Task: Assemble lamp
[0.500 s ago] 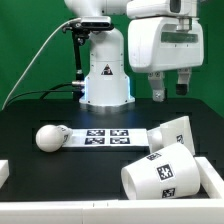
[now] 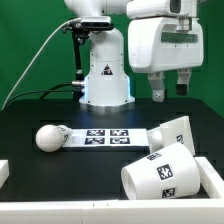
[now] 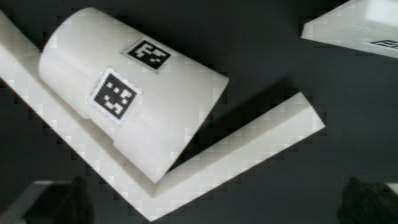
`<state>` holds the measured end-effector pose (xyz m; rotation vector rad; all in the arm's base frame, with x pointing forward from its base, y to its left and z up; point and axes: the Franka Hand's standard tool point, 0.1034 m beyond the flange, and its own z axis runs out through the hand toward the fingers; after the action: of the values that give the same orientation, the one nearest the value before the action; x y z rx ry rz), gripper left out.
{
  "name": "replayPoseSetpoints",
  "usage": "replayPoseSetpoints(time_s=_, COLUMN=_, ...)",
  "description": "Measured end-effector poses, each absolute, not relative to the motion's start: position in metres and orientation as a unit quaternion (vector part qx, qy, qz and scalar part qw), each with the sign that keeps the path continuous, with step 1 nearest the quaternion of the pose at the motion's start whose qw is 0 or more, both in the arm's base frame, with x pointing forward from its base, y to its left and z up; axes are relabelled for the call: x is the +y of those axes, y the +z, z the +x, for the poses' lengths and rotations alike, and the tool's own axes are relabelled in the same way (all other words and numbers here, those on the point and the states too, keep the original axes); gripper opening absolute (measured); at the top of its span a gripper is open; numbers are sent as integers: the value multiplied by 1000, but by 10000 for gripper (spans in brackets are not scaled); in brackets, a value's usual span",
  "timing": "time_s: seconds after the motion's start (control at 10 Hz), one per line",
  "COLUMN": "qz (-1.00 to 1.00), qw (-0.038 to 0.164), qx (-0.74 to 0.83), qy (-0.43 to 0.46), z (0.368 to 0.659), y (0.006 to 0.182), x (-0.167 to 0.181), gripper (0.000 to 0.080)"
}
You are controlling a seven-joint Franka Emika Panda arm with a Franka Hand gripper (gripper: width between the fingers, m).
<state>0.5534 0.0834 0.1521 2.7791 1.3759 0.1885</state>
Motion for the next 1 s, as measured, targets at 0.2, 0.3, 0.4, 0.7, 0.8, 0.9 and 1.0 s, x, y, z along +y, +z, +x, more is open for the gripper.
replayPoseSetpoints(time_s=0.2, qz=911, qw=14, qx=407, qy=63, z=557, y=153, x=67, gripper=700)
replayPoseSetpoints(time_s=0.3, qz=932, qw=8, qx=356, qy=64, z=558, y=152, x=56, gripper=700)
replayPoseSetpoints(time_s=0.4, qz=945, qw=-1, qx=322, qy=62, z=561, y=151, x=47, gripper=700)
replayPoseSetpoints(time_s=0.7, qz=951, qw=-13, qx=304, qy=55, z=563, y=153, x=45, gripper=700)
replayPoseSetpoints(time_s=0.8, qz=951, qw=-13, qx=303, qy=55, z=563, y=153, x=44, gripper=700)
replayPoseSetpoints(time_s=0.9, qz=953, qw=-13, qx=298, qy=55, z=563, y=152, x=45, gripper=700)
replayPoseSetpoints(time_s=1.0, qz=956, qw=-14, qx=287, qy=54, z=564, y=151, x=44, gripper=700)
